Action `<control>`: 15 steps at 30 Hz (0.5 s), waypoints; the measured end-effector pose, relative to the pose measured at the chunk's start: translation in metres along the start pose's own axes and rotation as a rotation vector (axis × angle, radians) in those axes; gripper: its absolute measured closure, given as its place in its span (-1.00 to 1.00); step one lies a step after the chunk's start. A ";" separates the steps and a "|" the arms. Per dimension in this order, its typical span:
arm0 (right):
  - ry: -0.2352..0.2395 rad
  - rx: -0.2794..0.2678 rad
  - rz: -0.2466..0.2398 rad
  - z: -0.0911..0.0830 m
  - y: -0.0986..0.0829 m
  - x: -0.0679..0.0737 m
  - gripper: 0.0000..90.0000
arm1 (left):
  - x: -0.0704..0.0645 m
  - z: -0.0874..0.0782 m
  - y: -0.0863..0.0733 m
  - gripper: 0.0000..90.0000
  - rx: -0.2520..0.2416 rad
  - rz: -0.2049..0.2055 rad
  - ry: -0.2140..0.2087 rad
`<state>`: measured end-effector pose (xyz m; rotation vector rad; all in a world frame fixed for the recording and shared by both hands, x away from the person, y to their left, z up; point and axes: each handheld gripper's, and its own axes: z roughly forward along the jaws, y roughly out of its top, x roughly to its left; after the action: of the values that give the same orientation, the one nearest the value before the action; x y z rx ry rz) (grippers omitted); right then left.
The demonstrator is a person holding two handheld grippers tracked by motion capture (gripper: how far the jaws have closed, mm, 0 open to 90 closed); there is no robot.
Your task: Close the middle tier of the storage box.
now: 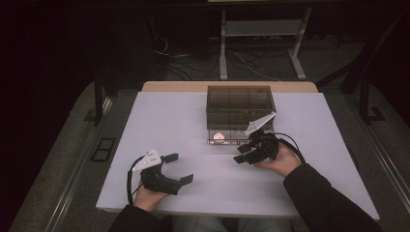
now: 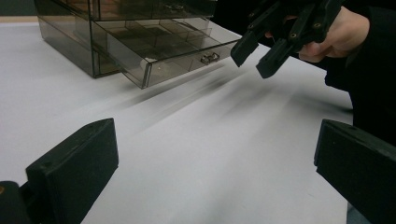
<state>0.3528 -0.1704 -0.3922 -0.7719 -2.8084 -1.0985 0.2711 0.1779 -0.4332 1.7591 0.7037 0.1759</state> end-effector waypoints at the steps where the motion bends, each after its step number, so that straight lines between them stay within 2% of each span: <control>1: 0.005 -0.006 0.008 0.001 0.000 0.000 0.21 | 0.000 0.000 0.000 -1.00 0.000 0.000 0.000; 5: -0.002 -0.009 0.014 0.002 0.000 -0.003 0.35 | 0.000 0.000 0.000 -1.00 0.000 0.001 -0.001; 6: 0.000 -0.008 0.016 0.004 0.000 -0.004 0.48 | 0.000 0.000 0.000 -1.00 0.000 0.000 -0.001; 9: -0.007 -0.006 0.026 0.006 0.001 -0.005 0.59 | 0.000 0.000 0.000 -1.00 0.000 0.000 0.000; 10: -0.011 -0.001 0.035 0.009 0.001 -0.006 0.71 | 0.000 0.000 0.000 -1.00 0.000 0.001 0.000; 15: -0.022 0.008 0.051 0.016 0.001 -0.011 0.91 | 0.000 0.000 0.000 -1.00 0.000 0.001 -0.001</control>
<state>0.3653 -0.1646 -0.4054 -0.8553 -2.7921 -1.0772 0.2710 0.1779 -0.4332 1.7594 0.7026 0.1759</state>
